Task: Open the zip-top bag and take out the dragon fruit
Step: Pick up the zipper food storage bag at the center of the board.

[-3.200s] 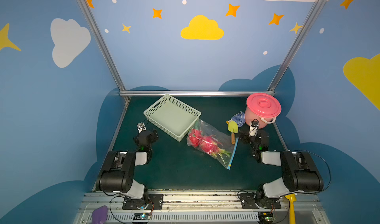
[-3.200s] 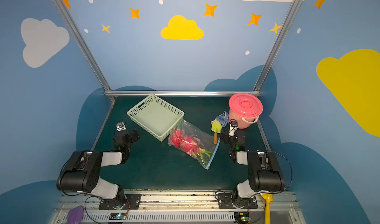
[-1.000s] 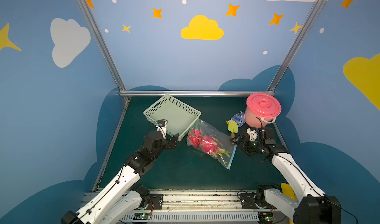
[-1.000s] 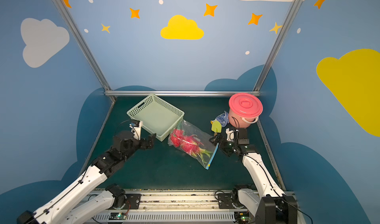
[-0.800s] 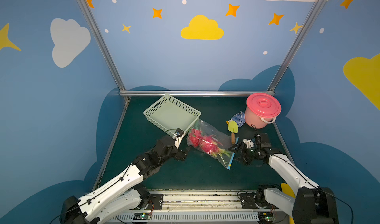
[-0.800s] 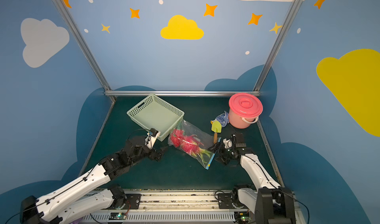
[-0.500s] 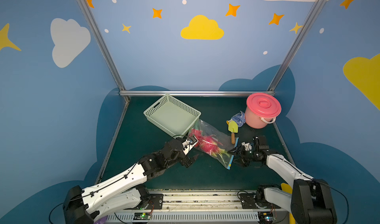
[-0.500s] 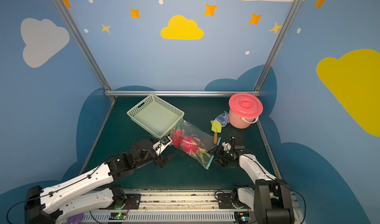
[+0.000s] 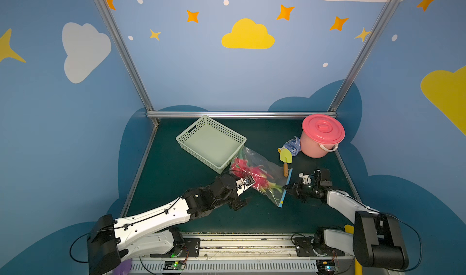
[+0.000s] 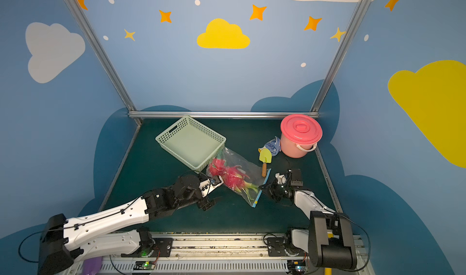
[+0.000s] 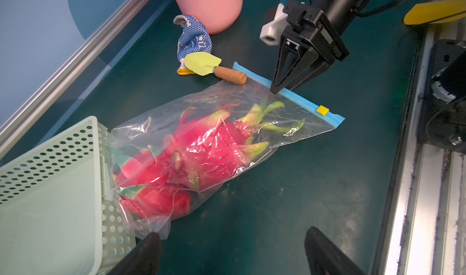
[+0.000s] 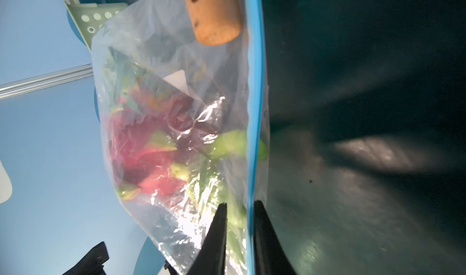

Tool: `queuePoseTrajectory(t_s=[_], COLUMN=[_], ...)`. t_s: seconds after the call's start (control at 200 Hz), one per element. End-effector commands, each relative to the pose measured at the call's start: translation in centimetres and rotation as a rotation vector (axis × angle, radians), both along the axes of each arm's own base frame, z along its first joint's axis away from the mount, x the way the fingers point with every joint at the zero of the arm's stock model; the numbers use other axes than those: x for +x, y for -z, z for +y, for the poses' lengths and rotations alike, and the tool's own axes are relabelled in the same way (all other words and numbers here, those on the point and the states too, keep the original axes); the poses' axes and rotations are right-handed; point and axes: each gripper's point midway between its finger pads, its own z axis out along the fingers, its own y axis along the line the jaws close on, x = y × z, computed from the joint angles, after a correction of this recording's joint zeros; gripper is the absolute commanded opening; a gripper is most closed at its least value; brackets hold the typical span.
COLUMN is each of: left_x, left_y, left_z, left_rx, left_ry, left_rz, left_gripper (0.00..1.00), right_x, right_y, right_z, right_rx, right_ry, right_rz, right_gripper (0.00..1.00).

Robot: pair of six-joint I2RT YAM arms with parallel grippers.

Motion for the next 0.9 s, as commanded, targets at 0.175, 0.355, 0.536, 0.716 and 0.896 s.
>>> queuePoseTrajectory(t_s=[0.175, 0.355, 0.536, 0.716, 0.896], left_x=[-0.8, -1.5, -2.7, -2.7, -0.4], left_y=[-1.4, -1.4, -3.0, -4.9, -7.7], left_z=[-1.0, -1.3, -1.5, -1.6, -1.7], left_rx=[-0.061, -0.069, -0.102, -0.11, -0.133], left_ry=[0.072, 0.118, 0.212, 0.241, 0.152], left_rz=[-0.031, -0.018, -0.085, -0.16, -0.266], left_gripper=[0.85, 0.85, 1.0, 1.0, 1.0], right_x=[0.7, 0.5, 1.0, 2.8, 4.6], right_y=[-3.3, -5.6, -11.6, -17.2, -22.5], right_z=[0.6, 1.8, 4.3, 7.0, 10.7], right_rx=[0.038, 0.053, 0.105, 0.132, 0.131], right_ry=[0.012, 0.027, 0.07, 0.06, 0.016], right_rz=[-0.067, -0.059, -0.083, -0.12, -0.171], right_gripper=[0.0, 0.0, 0.0, 0.0, 0.0])
